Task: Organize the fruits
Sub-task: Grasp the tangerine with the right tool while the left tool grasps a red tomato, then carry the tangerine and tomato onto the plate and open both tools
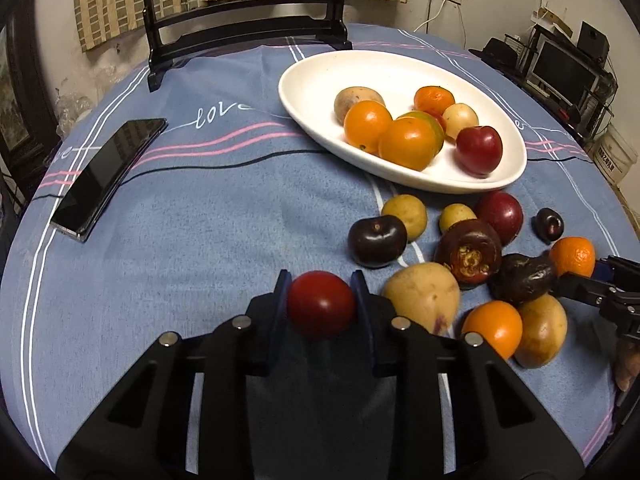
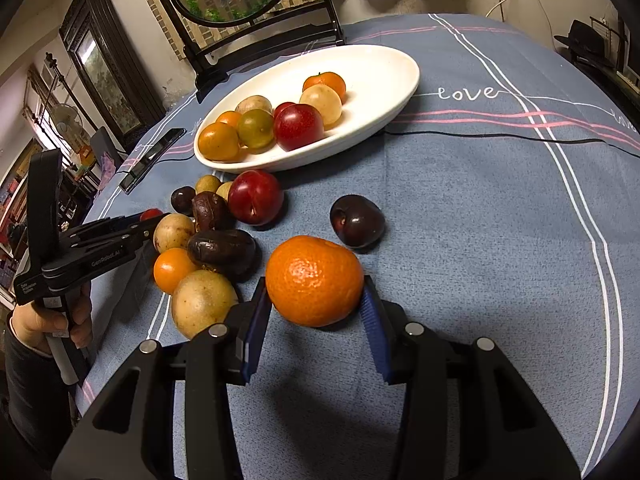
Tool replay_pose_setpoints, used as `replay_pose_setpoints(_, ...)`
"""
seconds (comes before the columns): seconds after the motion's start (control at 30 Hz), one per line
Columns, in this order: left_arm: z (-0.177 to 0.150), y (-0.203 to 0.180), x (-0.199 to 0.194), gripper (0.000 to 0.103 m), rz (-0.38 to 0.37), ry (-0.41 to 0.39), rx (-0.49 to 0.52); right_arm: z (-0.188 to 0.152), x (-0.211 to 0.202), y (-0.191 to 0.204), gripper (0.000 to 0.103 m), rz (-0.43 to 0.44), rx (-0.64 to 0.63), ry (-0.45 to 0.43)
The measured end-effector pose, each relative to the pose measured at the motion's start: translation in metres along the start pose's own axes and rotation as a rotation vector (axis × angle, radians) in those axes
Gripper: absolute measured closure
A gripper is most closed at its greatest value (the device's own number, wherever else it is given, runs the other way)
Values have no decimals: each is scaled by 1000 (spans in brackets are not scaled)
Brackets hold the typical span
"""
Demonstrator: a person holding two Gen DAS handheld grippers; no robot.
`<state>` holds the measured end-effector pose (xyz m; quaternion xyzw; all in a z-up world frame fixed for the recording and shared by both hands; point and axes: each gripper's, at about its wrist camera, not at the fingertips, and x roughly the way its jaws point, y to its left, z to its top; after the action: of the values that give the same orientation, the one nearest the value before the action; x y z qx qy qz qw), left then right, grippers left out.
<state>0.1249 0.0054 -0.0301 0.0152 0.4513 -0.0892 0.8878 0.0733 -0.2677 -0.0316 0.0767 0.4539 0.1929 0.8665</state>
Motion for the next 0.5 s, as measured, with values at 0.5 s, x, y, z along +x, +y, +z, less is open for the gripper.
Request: replay_pose_setpoints(0.5,20,-22,-54,72,-71,-101,15,25,-32,13,58,-14,-66,-117)
